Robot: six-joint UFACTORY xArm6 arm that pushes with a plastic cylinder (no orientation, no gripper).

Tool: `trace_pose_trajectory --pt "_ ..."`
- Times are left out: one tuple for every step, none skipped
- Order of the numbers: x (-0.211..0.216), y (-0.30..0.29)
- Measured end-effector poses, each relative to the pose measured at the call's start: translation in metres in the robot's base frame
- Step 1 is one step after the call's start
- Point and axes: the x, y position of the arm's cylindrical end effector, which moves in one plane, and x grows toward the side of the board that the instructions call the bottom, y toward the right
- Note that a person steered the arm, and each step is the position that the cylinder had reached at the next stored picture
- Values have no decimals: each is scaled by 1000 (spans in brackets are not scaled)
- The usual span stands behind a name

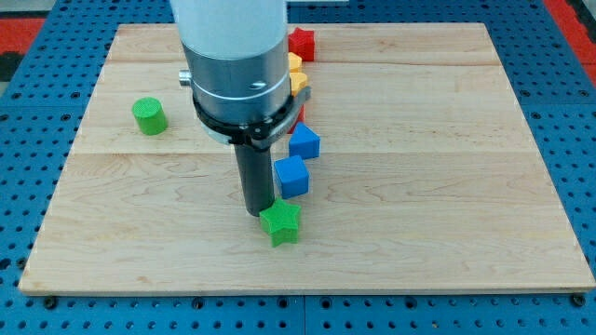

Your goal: Place the green star below to the blue cube

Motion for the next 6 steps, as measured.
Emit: trace_pose_trajectory --pt "12 -78" --pt "53 -40" --pt "53 -4" --pt "49 -4" --pt "43 -1" --pt "33 20"
